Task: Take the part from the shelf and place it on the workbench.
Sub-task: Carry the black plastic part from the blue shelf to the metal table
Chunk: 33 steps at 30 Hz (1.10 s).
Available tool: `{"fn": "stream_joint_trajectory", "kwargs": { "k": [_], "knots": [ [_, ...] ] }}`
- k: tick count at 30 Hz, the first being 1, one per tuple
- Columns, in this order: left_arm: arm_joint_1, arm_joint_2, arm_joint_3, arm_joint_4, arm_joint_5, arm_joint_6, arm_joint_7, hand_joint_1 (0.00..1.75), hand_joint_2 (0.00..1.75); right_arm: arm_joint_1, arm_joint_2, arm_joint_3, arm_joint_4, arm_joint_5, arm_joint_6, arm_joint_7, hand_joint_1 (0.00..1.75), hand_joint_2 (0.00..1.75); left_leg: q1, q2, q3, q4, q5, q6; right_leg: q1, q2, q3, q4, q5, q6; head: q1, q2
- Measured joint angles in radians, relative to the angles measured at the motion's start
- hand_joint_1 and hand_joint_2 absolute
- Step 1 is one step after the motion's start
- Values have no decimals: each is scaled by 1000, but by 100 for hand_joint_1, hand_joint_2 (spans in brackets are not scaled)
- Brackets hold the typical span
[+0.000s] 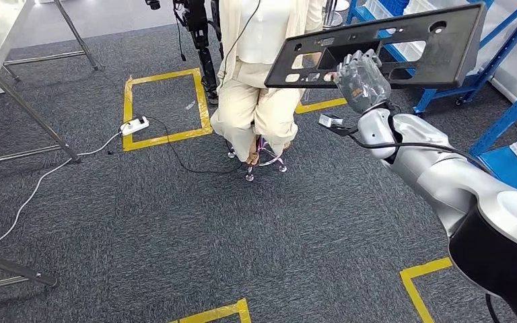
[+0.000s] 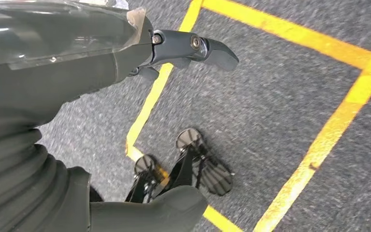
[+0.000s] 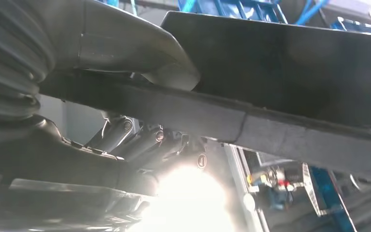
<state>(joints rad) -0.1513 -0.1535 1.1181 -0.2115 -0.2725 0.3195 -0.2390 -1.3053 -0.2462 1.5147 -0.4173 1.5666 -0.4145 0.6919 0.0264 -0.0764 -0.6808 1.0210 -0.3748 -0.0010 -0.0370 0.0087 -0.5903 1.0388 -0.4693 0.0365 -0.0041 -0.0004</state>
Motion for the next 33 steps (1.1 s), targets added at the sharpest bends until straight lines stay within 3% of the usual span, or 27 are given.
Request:
{"fn": "stream_joint_trajectory", "kwargs": {
  "k": [2, 4, 6, 7, 9, 11, 13, 15, 17, 19, 21, 22, 24, 25, 27, 29, 31, 33],
  "knots": [
    [0, -2, 11, 0, 7, 7, 6, 0, 175, 2, -11, -30, 5, 0, -6, 4, 175, 175, 1, 34, -34, 73, -46, -4, 0, -11, 2, -3, 4, -14, -5, 0],
    [-1, -4, 20, 1, 15, 16, 14, 0, 175, 3, -30, -76, 6, -1, -14, 6, 175, 175, 1, 65, -93, 212, -112, -6, 10, -22, 2, -3, 3, -21, -10, 0],
    [-1, -5, 31, 1, 29, 28, 17, 0, 175, 6, -46, -122, 3, -1, -19, 7, 175, 175, 0, 72, -127, 293, -136, -2, 19, -33, 2, -3, 0, -24, -10, 0],
    [-1, -7, 40, 1, 43, 34, 13, 0, 175, 8, -54, -142, -1, -1, -24, 7, 175, 175, -1, 73, -117, 278, -121, 3, 22, -37, 3, -3, -1, -26, -9, 0],
    [-1, -9, 64, 1, 80, 43, -4, 0, 175, 6, -71, -172, -17, -1, -42, 7, 175, 175, -11, 86, -47, 153, -68, 19, 26, -44, 7, -3, -3, -28, -9, 0],
    [-4, -10, 91, 1, 108, 47, -20, 0, 175, -1, -88, -204, -32, -1, -62, 7, 175, 175, -27, 104, 14, 42, -41, 33, 29, -53, 8, -4, -6, -28, -9, 0],
    [-6, -11, 110, 1, 117, 47, -27, 0, 175, -6, -102, -226, -41, 0, -71, 8, 175, 175, -38, 105, 27, 13, -43, 41, 30, -65, 8, -8, -7, -24, -9, 0],
    [-6, -15, 123, 1, 128, 43, -31, 0, 175, -5, -113, -242, -50, 0, -75, 8, 175, 175, -38, 94, 42, -7, -35, 49, 31, -69, 7, -5, -14, -18, -9, 0],
    [-7, -19, 138, 1, 144, 31, -37, 0, 175, -3, -125, -261, -62, 0, -86, 8, 175, 175, -32, 84, 60, -31, -24, 59, 31, -47, -20, 51, -44, -20, -9, 0],
    [-9, -24, 154, 1, 162, 11, -47, 0, 175, 3, -144, -286, -74, -1, -107, 8, 175, 175, -29, 70, 64, -36, -21, 62, 26, -21, -83, 178, -92, -26, -8, 0],
    [-9, -28, 170, 1, 188, -12, -68, 0, 175, 27, -166, -328, -94, -1, -138, 8, 175, 175, -27, 50, 64, -35, -21, 62, 21, -13, -134, 265, -111, -16, -6, 0],
    [-9, -31, 181, 1, 211, -28, -88, 0, 175, 46, -181, -364, -111, -1, -155, 8, 175, 175, -24, 39, 65, -33, -22, 60, 17, -12, -132, 252, -97, -5, -6, 0],
    [-8, -34, 215, -1, 279, -62, -143, 0, 175, 94, -225, -456, -158, -1, -190, 8, 175, 175, -18, 14, 62, -21, -28, 50, 3, -6, -77, 125, -39, 25, -5, 0],
    [-7, -35, 236, -5, 316, -77, -169, 0, 175, 119, -252, -507, -186, -1, -210, 8, 175, 175, -17, 1, 56, -10, -34, 42, -1, -1, -45, 62, -14, 34, -4, 0],
    [-2, -37, 276, -15, 365, -91, -200, 0, 175, 170, -296, -595, -244, -1, -248, 8, 175, 175, -17, -18, 45, 7, -42, 29, -2, 5, -14, 4, 5, 31, -4, 0],
    [12, -43, 303, -27, 382, -98, -228, 0, 175, 215, -321, -660, -296, 0, -267, 8, 175, 175, -15, -24, 38, 11, -43, 23, 3, -1, -16, 7, 7, 15, -4, 0],
    [24, -54, 312, -36, 374, -95, -258, 0, 175, 236, -329, -703, -328, 1, -270, 8, 175, 175, -16, 7, 27, 34, -60, 18, 2, -5, -17, 8, 10, 6, -6, 0],
    [28, -65, 313, -43, 351, -80, -279, 0, 175, 236, -333, -728, -341, 2, -271, 8, 175, 175, -16, 56, -14, 128, -114, 13, 6, -9, -17, 7, 11, 0, -10, 0]
  ]
}}
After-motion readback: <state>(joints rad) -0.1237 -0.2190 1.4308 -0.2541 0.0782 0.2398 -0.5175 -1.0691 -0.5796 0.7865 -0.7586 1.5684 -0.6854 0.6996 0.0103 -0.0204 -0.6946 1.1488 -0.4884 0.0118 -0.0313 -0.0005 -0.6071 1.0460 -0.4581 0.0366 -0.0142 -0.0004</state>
